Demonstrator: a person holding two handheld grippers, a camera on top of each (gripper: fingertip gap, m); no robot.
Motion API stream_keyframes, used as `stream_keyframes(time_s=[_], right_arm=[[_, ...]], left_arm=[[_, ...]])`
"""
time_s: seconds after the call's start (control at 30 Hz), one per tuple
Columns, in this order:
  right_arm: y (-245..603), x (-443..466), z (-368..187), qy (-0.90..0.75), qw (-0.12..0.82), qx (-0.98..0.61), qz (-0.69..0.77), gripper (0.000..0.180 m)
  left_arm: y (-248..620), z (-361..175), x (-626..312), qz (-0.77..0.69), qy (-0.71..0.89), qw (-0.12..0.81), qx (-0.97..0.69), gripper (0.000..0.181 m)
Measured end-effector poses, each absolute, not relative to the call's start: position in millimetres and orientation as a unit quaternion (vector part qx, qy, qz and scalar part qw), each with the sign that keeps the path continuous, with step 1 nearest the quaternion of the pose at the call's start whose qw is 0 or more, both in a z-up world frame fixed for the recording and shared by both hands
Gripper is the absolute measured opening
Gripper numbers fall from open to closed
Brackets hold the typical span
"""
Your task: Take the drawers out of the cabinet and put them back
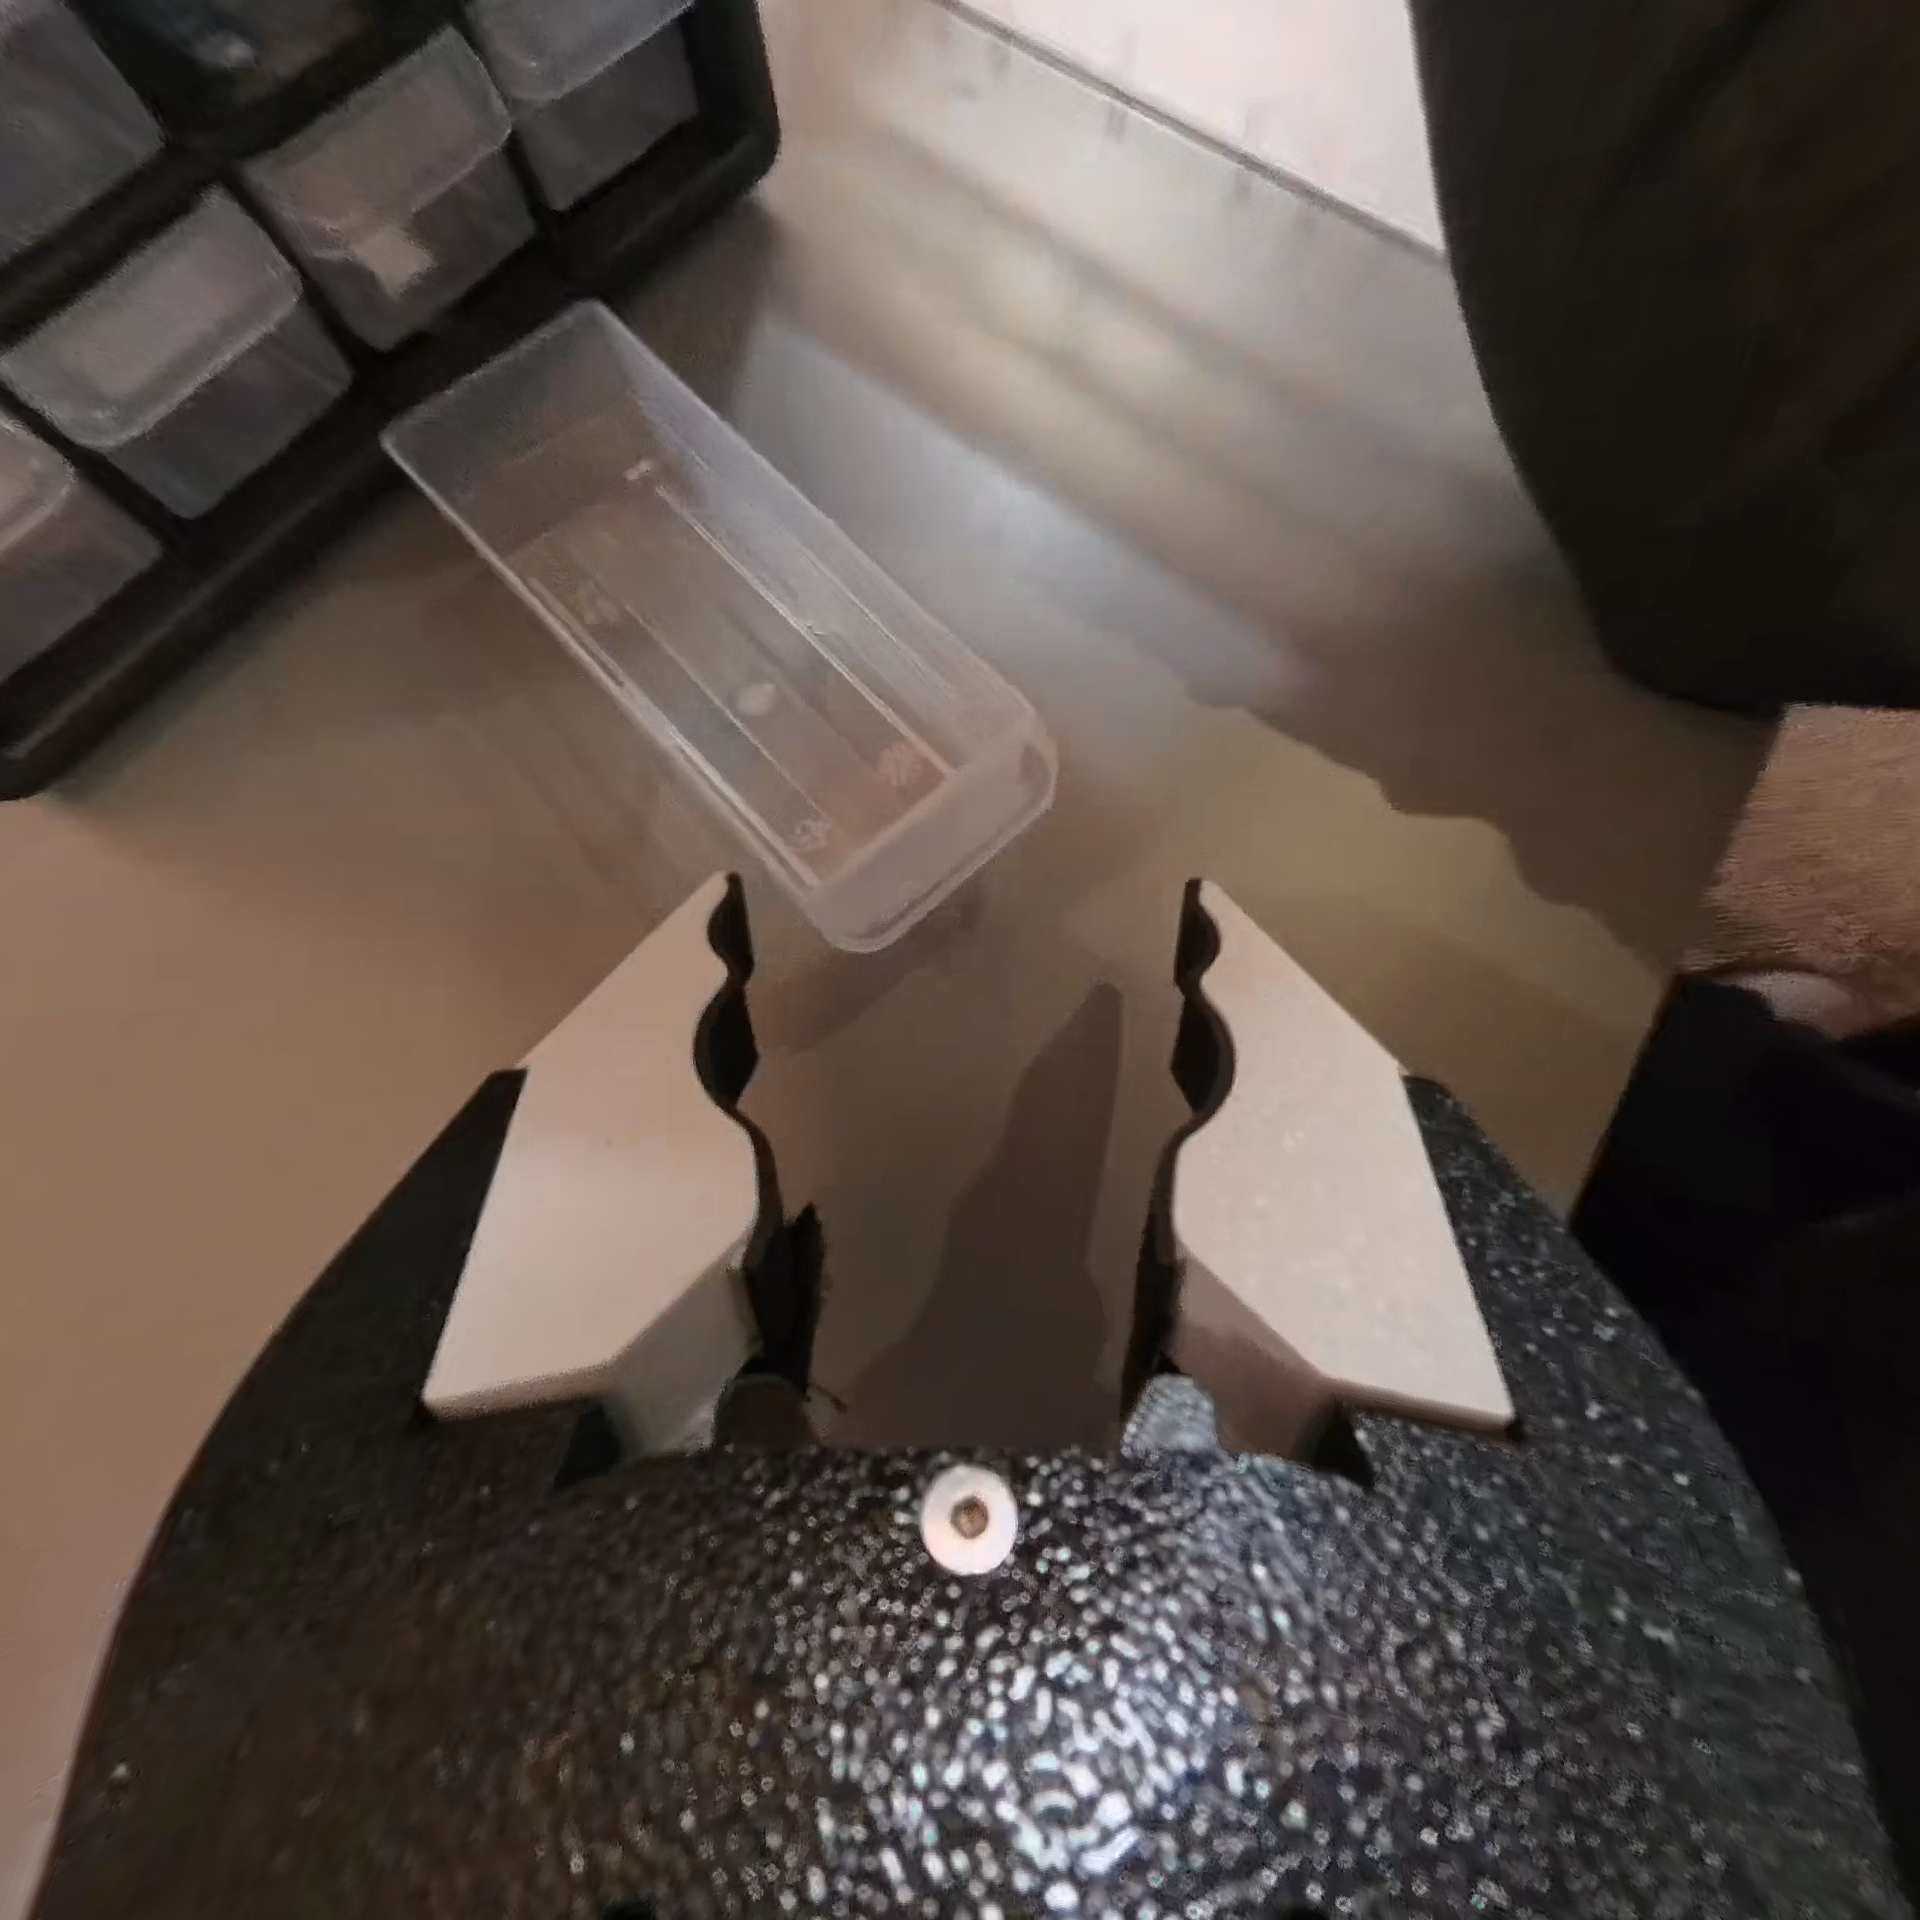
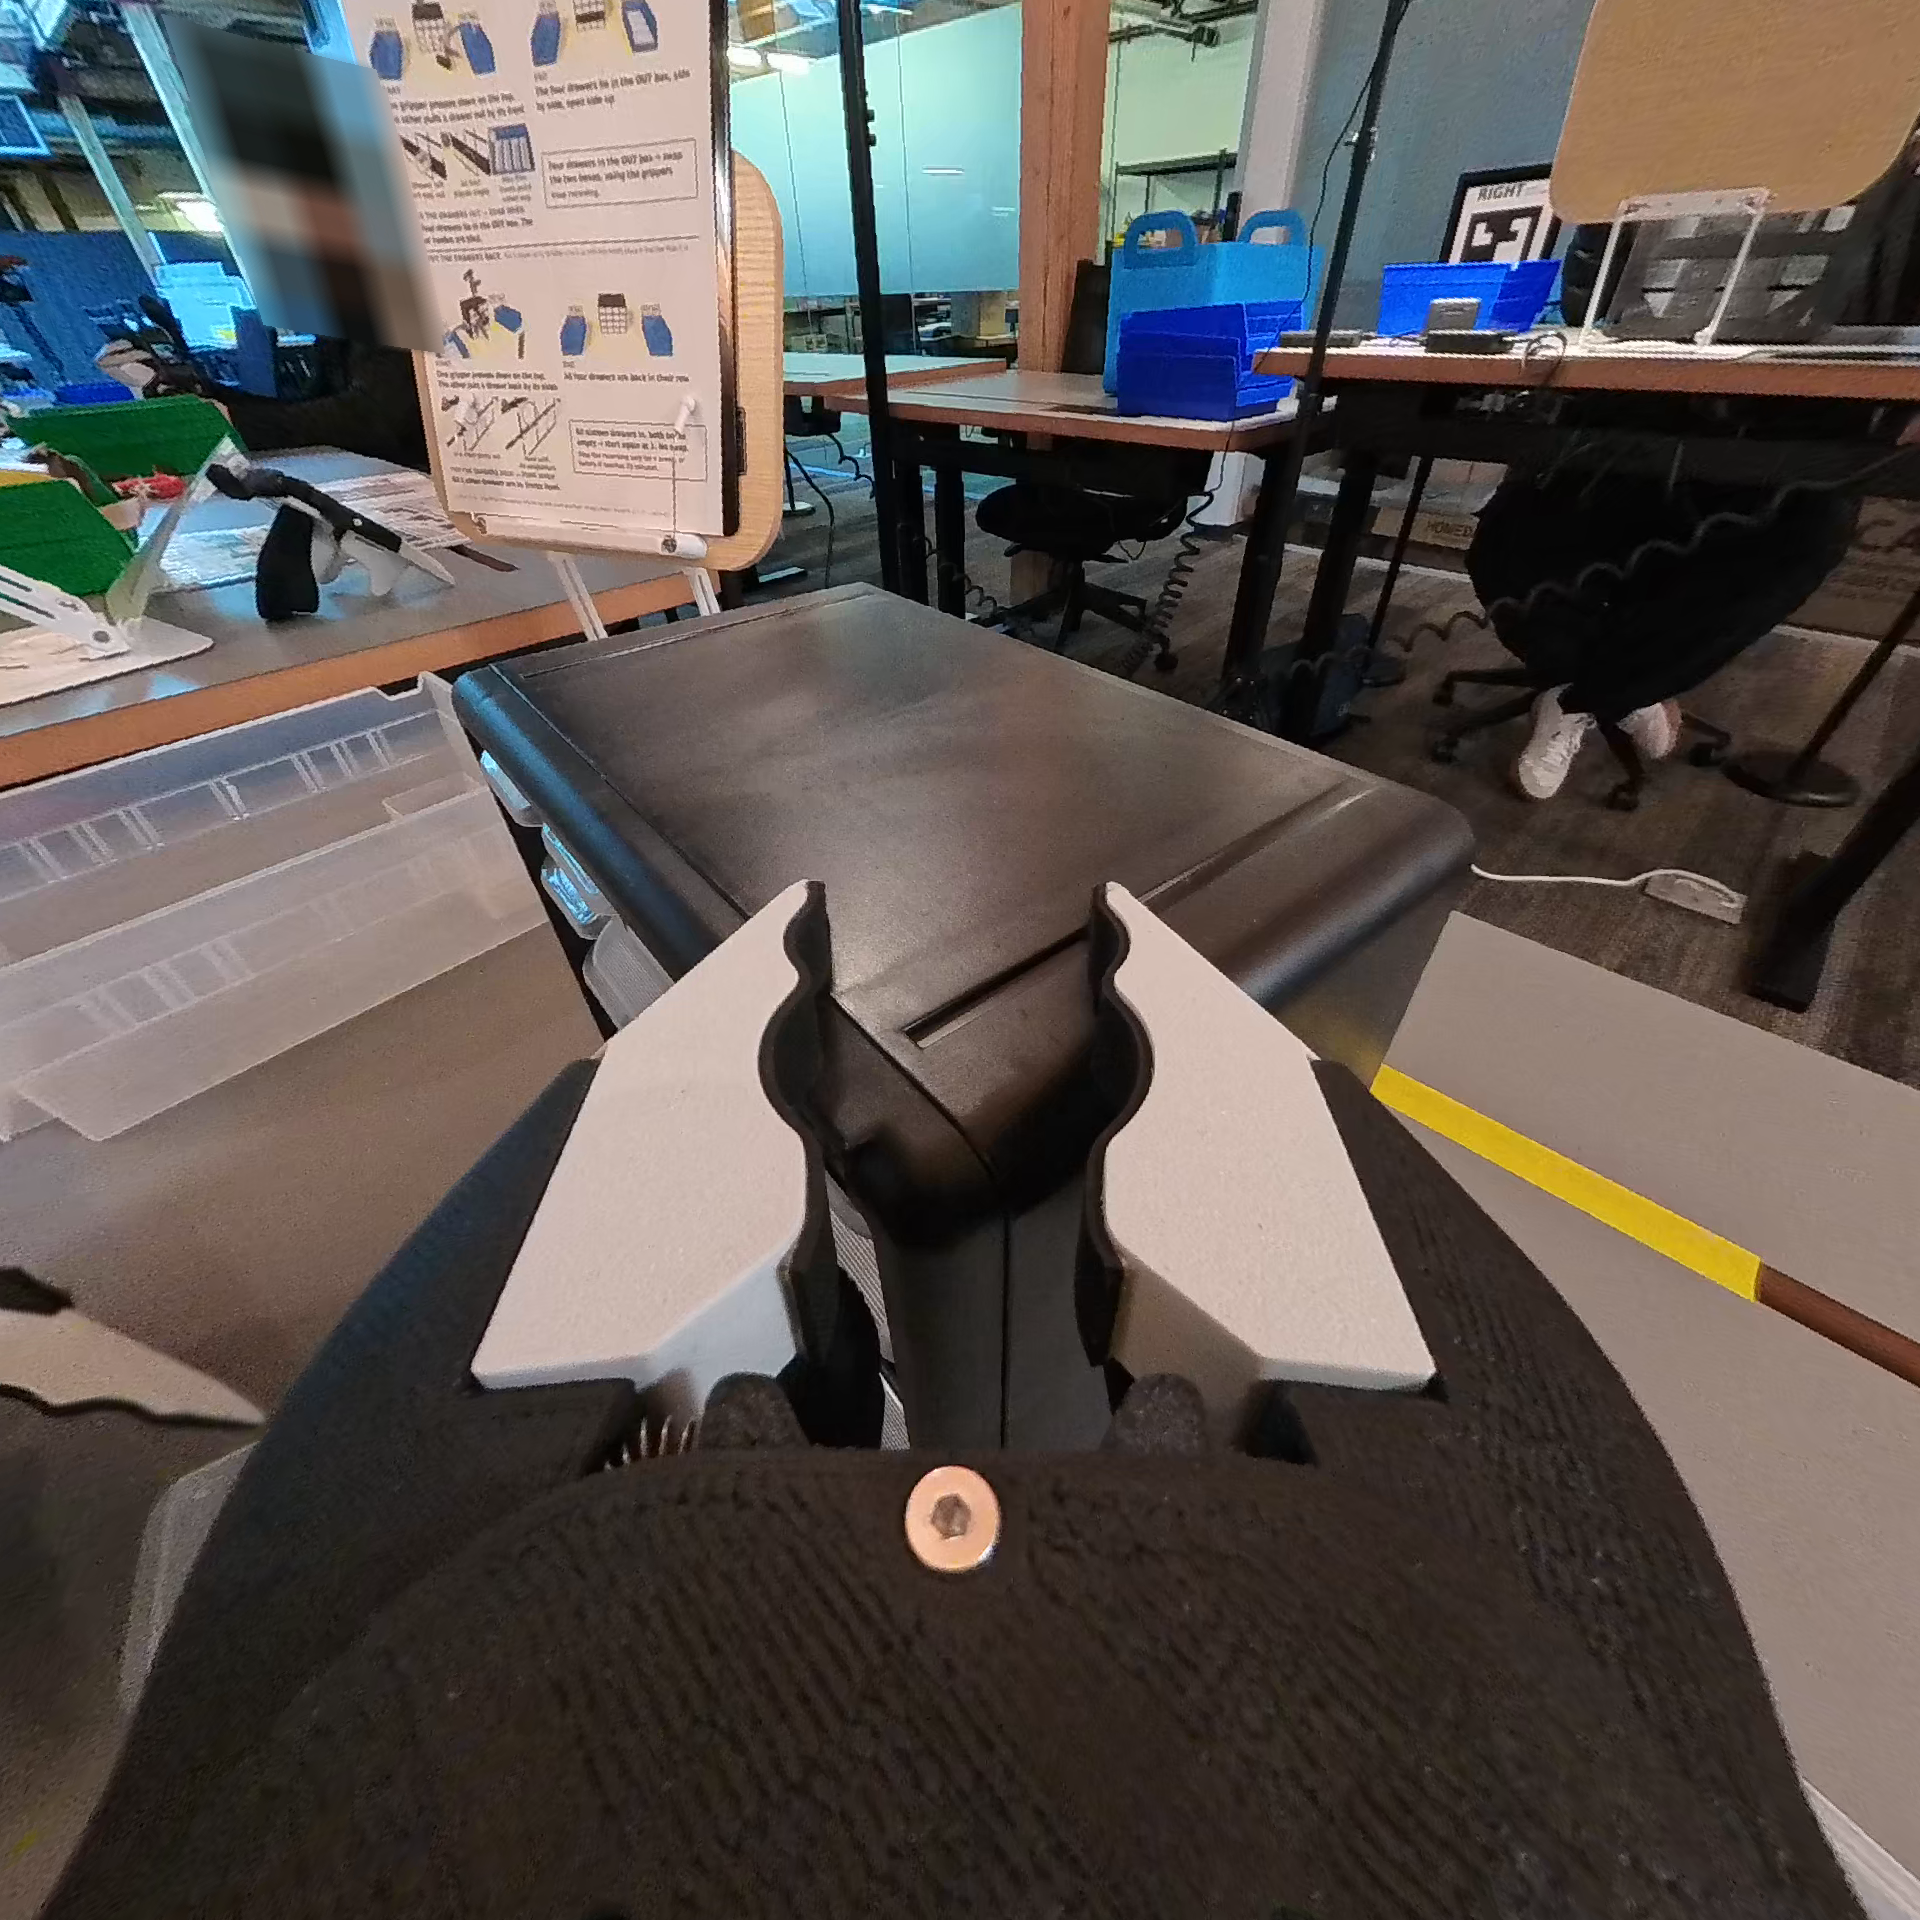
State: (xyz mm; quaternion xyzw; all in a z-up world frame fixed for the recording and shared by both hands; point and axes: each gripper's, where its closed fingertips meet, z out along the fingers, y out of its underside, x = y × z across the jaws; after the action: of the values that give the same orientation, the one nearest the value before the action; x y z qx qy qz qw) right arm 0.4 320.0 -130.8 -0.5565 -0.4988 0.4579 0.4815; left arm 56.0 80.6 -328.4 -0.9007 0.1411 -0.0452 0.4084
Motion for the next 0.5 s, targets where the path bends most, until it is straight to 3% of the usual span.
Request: stream_keyframes(time_s=[0.2,0.33,0.5], right_arm=[[320,0,-131,-0.497,0.481,-0.557,0.460,0.050],[320,0,-131,-0.496,0.480,-0.556,0.463,0.050],[320,0,-130,-0.495,0.479,-0.556,0.465,0.050]], left_arm=[[95,-299,53,0.106,0.270,0.452,-0.844,0.064],[97,-309,48,0.286,0.452,0.363,-0.763,0.047],[96,-330,48,0.301,0.519,0.313,-0.737,0.037]])
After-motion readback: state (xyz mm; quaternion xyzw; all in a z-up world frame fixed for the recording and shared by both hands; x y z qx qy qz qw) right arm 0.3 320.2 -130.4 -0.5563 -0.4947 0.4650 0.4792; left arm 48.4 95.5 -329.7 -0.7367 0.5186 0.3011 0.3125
